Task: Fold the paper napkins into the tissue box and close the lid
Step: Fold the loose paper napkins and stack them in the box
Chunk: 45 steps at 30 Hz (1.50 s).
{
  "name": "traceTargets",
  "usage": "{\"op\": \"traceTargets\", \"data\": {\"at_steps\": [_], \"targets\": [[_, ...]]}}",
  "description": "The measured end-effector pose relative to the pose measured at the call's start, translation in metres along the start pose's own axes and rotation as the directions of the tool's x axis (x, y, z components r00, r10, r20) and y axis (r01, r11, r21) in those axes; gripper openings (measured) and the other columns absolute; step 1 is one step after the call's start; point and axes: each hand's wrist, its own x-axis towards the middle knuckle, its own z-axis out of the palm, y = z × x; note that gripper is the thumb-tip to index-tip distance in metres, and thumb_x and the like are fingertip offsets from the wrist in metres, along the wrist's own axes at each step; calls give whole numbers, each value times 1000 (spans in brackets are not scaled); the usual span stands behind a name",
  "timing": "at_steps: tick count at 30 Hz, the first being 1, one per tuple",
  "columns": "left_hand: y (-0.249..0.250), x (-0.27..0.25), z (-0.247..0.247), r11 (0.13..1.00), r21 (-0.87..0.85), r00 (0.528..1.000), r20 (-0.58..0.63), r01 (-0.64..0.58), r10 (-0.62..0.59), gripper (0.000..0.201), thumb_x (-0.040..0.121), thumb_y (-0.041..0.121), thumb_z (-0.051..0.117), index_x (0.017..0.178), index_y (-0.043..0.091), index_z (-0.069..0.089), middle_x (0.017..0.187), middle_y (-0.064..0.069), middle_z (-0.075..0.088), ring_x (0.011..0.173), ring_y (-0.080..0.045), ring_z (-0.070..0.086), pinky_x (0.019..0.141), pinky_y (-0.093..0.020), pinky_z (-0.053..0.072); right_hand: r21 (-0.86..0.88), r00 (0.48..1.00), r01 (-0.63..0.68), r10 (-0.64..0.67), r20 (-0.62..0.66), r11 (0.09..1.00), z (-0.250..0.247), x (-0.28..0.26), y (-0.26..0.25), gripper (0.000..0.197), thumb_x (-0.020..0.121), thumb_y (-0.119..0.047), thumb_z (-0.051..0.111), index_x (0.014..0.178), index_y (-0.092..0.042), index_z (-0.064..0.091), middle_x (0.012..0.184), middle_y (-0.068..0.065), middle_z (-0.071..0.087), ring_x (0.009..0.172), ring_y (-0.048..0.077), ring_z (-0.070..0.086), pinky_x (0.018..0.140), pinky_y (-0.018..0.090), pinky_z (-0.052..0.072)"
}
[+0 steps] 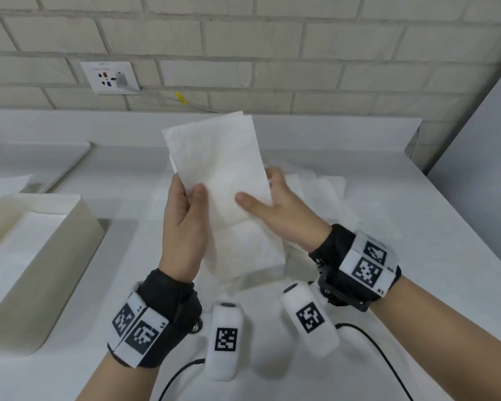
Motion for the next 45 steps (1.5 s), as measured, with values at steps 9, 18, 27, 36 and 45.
{"op": "traceTargets", "data": {"at_steps": [9,18,27,36,45], "targets": [[-14,1,-16,956,-130,961,125,262,-247,52,80,9,57,132,6,47,120,-7,66,108,-25,64,81,-30,55,164,1000,9,-9,0,986,13,-2,15,21,97,-20,45,119,-18,48,116,-5,61,107,9,59,97,29,46],[-6,6,-23,966,-66,957,169,251,-237,54,83,-7,53,128,22,47,117,-3,63,100,-18,65,75,-29,56,-44,963,9,3,270,999,16,-4,19,56,94,-4,45,143,-16,20,135,-2,43,122,12,45,103,30,40],[-3,15,-33,968,-98,971,75,232,-226,24,95,2,47,115,13,54,103,1,69,90,-11,68,72,-25,55,-53,999,9,-6,43,999,25,-4,23,27,97,-20,45,123,-14,47,116,-4,60,104,10,58,89,20,45],[6,2,-41,952,298,986,128,64,-107,37,94,-8,32,111,25,29,105,14,43,86,19,52,72,-8,46,111,969,219,-203,-140,969,71,6,-3,11,99,-7,31,98,-12,21,73,-7,34,50,-4,41,54,13,34],[-12,-6,-69,928,301,962,90,219,-257,44,98,-1,34,131,20,14,128,6,41,122,-13,48,87,-20,47,122,997,-68,64,36,990,98,15,6,25,101,-14,27,125,-10,23,117,4,51,105,27,52,75,29,38]]}}
